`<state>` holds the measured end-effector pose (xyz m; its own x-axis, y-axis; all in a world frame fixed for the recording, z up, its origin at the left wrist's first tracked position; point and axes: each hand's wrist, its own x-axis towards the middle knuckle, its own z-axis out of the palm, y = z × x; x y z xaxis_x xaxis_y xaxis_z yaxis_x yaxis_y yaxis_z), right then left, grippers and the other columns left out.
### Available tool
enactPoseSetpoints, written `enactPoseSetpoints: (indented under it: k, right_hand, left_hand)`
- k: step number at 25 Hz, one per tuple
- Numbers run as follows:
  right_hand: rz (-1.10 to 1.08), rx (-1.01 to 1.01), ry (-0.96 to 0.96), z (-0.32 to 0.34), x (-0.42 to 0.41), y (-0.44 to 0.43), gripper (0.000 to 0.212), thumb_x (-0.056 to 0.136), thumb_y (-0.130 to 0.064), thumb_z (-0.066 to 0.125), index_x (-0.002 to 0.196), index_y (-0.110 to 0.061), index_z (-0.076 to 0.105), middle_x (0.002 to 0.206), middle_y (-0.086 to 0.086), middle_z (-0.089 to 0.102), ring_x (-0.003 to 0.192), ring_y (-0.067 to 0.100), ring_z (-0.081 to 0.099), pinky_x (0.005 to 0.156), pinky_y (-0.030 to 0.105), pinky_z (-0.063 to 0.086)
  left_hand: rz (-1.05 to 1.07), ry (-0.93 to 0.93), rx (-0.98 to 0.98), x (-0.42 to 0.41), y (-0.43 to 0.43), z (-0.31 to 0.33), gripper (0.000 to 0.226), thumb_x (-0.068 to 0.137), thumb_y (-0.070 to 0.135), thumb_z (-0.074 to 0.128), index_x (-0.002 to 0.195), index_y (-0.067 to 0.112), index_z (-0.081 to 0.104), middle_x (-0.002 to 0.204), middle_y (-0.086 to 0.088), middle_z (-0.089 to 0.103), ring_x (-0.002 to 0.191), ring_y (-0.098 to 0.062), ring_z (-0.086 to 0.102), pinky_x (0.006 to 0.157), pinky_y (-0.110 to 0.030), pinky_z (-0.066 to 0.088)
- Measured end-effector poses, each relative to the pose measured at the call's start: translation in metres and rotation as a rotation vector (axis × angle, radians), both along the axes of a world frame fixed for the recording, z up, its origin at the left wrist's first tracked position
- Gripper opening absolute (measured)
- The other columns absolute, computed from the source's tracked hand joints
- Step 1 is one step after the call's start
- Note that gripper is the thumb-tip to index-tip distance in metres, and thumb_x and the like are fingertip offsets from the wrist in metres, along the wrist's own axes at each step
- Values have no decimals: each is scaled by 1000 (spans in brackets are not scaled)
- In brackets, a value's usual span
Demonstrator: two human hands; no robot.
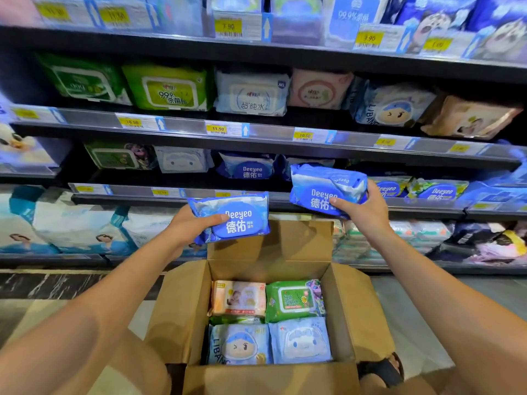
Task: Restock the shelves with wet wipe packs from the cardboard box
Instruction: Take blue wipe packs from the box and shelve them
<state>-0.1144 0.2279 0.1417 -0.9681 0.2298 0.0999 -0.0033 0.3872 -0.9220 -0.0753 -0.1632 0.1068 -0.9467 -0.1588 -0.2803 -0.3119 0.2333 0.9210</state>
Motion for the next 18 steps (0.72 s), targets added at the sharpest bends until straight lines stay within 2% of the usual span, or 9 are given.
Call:
enactPoseSetpoints:
  k: [2,6,8,11,13,15,16,18]
  right_hand:
    - [10,50,55,-3,-15,-1,72,66,-46,94,127,-30,58,120,-12,69,108,11,68,92,43,58]
    - [33,32,107,-9,-33,-3,72,73,-35,92,134,-26,55,127,-9,66,115,6,64,95,36,57]
    - [30,51,133,-11,-42,0,72,72,-37,93,132,-28,55,130,-4,63,117,8,62,97,39,57]
    - [28,122,141,-14,-58,7,71,69,-43,93,129,-35,56,127,-3,60,117,15,62,96,44,57]
    - [43,105,124,-15,-62,7,63,74,-31,92,126,-28,57,117,-8,64,110,14,64,94,39,58]
    - [57,107,92,-18,-69,7,57,80,-20,88,125,-11,54,107,-8,64,97,9,61,93,25,56]
    - [59,124,76,-20,-73,7,54,81,-19,87,121,-5,52,107,-2,64,95,9,60,96,24,54]
    - [66,148,35,-24,-82,7,52,82,-20,86,113,-1,50,106,7,63,94,14,58,101,33,51]
  left_hand:
    - [11,2,15,-5,1,-2,53,73,44,91,113,19,68,95,2,81,85,-17,79,77,-43,65]
    - [24,8,43,-11,5,0,44,75,40,89,108,21,67,86,7,81,80,-12,78,64,-28,61]
    - [28,9,63,-13,7,2,37,77,37,88,103,23,66,81,11,80,79,-10,78,58,-22,57]
    - [49,16,72,-17,8,3,35,78,37,87,102,24,65,80,11,79,77,-9,77,59,-22,56]
    - [59,18,71,-18,9,3,36,78,38,87,102,24,65,81,10,80,77,-10,77,60,-23,57]
    - [66,17,72,-20,10,2,37,77,38,87,103,24,65,82,11,80,77,-9,77,61,-23,58]
    - [67,16,70,-20,10,1,37,77,39,87,103,24,65,82,11,80,78,-9,78,62,-24,58]
    - [72,14,69,-21,10,1,39,77,39,88,105,24,65,84,11,80,79,-9,78,65,-26,59]
